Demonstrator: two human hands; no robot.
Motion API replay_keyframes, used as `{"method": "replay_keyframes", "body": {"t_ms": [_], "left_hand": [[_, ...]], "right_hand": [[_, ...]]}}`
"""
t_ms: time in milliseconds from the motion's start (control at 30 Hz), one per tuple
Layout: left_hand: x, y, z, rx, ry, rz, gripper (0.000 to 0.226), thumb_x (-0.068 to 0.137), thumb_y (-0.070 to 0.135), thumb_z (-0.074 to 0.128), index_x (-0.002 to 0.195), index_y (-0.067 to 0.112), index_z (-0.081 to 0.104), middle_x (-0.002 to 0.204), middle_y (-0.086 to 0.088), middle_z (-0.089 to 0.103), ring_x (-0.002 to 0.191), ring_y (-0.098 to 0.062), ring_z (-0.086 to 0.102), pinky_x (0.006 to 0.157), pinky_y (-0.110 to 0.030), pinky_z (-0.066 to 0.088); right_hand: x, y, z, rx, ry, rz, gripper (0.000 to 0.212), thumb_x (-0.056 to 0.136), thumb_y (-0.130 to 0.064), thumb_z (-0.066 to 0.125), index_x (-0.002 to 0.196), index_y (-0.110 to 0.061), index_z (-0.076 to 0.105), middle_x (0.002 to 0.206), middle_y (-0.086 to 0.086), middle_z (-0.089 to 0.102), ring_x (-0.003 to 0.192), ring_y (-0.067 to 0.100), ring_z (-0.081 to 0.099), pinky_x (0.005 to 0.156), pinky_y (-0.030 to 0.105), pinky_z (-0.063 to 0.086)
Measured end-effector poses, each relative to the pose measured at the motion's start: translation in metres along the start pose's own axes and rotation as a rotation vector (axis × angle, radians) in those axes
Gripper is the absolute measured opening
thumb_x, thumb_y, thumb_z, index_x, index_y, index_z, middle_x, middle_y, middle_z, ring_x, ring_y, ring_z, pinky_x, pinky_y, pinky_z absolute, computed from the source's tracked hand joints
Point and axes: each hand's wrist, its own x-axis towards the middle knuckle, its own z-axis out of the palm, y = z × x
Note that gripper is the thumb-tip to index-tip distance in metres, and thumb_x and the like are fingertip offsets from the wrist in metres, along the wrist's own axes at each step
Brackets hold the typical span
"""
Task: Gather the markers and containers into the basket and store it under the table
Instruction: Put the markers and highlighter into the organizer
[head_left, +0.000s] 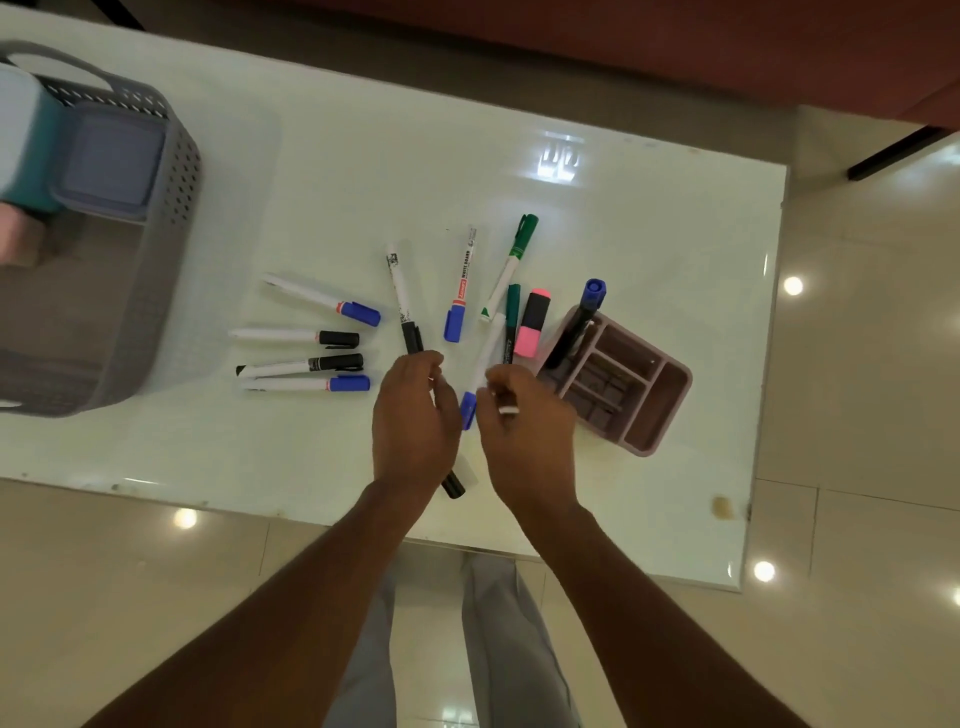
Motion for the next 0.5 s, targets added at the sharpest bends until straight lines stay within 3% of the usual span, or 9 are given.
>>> {"method": "replay_keyframes", "body": {"t_ms": [100, 167, 267, 400, 500], "left_hand": [[0.011, -0.009, -0.007, 0.041, 0.006, 0.057, 0.025, 0.096, 0.01, 0.052, 0.12, 0.008, 0.061, 0.114, -0.009, 0.065, 0.102, -0.021, 0.062, 0.089, -0.036, 0.054], [0.021, -0.014, -0.011, 0.069, -0.006, 0.09, 0.025, 0.096, 0.008, 0.05, 0.119, 0.007, 0.061, 0.114, -0.01, 0.062, 0.1, -0.022, 0.062, 0.087, -0.034, 0.053], [0.034, -0.015, -0.016, 0.083, -0.053, 0.116, 0.019, 0.097, 0.012, 0.048, 0.111, 0.008, 0.06, 0.11, -0.01, 0.056, 0.087, -0.021, 0.059, 0.075, -0.03, 0.048], [0.052, -0.014, -0.021, 0.194, -0.116, 0.127, 0.017, 0.094, 0.018, 0.055, 0.106, 0.006, 0.052, 0.106, -0.013, 0.052, 0.072, -0.018, 0.047, 0.063, -0.029, 0.037], [0.061, -0.021, -0.025, 0.182, -0.138, 0.081, 0.021, 0.092, 0.018, 0.056, 0.104, 0.004, 0.047, 0.104, -0.015, 0.053, 0.068, -0.02, 0.045, 0.059, -0.031, 0.034]], "right_hand": [[0.029, -0.018, 0.02, -0.041, -0.021, -0.034, 0.027, 0.095, -0.013, 0.058, 0.123, -0.015, 0.06, 0.119, 0.002, 0.064, 0.104, 0.015, 0.062, 0.095, 0.03, 0.051], [0.047, -0.028, 0.032, -0.117, -0.03, -0.056, 0.023, 0.095, -0.01, 0.056, 0.118, -0.012, 0.058, 0.111, 0.006, 0.064, 0.097, 0.019, 0.061, 0.085, 0.029, 0.051], [0.071, -0.037, 0.043, -0.303, -0.022, -0.029, 0.018, 0.098, -0.017, 0.05, 0.114, -0.01, 0.052, 0.099, 0.008, 0.061, 0.081, 0.019, 0.054, 0.065, 0.027, 0.039], [0.087, -0.038, 0.056, -0.412, -0.021, -0.028, 0.019, 0.094, -0.013, 0.053, 0.111, -0.009, 0.045, 0.09, 0.009, 0.059, 0.083, 0.026, 0.063, 0.06, 0.032, 0.044], [0.088, -0.049, 0.064, -0.345, -0.037, 0.008, 0.02, 0.091, -0.005, 0.05, 0.109, -0.008, 0.045, 0.092, 0.011, 0.059, 0.082, 0.028, 0.062, 0.062, 0.035, 0.05]]}}
